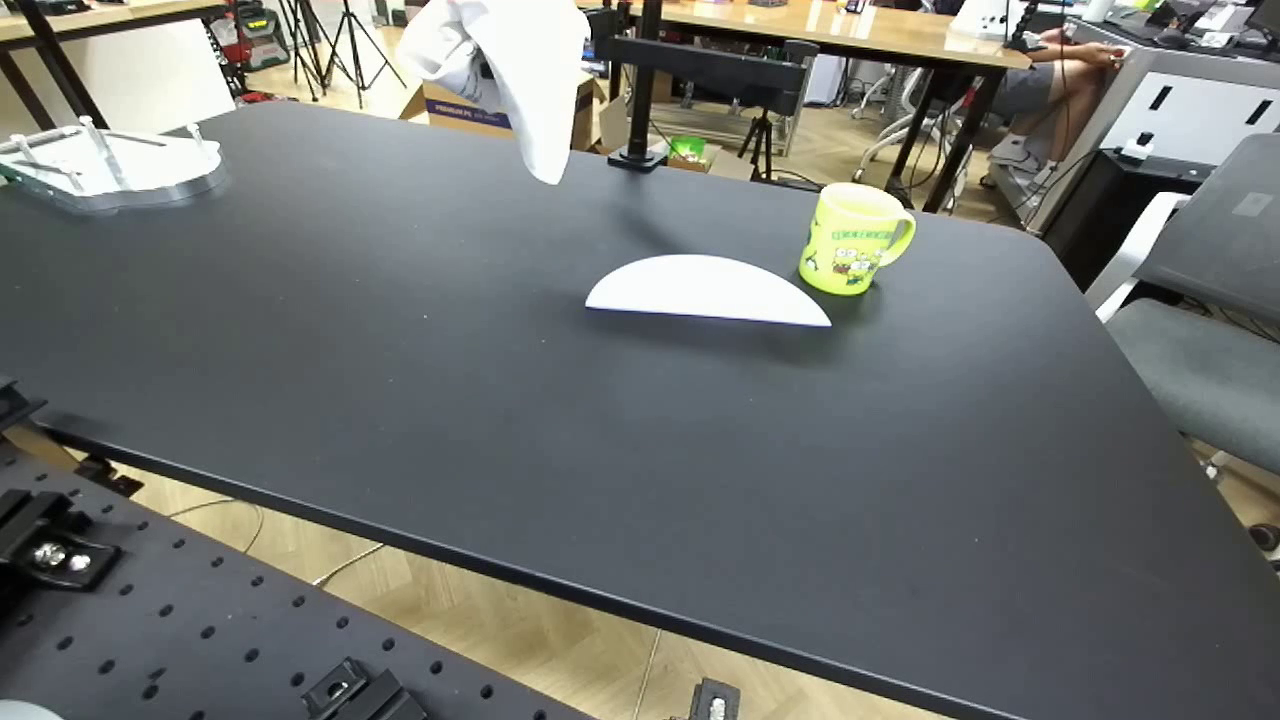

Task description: Take the white cloth off the black stand and put it on the table

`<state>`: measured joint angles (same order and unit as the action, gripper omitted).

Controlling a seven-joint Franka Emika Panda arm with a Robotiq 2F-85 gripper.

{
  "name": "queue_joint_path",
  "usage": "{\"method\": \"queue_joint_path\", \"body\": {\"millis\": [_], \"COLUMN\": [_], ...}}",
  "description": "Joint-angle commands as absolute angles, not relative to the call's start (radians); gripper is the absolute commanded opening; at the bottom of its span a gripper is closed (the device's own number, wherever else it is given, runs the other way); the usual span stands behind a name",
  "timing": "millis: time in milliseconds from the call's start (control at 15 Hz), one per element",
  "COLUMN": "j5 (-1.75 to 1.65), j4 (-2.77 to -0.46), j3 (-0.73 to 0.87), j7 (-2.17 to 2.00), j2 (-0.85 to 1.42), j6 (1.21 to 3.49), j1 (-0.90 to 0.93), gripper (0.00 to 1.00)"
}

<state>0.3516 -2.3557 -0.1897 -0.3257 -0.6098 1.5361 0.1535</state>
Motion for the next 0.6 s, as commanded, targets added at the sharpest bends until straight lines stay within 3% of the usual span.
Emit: {"method": "queue_joint_path", "body": {"millis": [0, 533], "j5": [0.321, 0.040], "j4": [-2.361, -2.403], "j3": [-0.232, -0.282], "j7": [-0.362, -0.397], "j2": [-0.623, -0.586], "j6": [1.585, 2.016], "j1": [0.118, 0.016], "gripper": [1.00, 1.00]}}
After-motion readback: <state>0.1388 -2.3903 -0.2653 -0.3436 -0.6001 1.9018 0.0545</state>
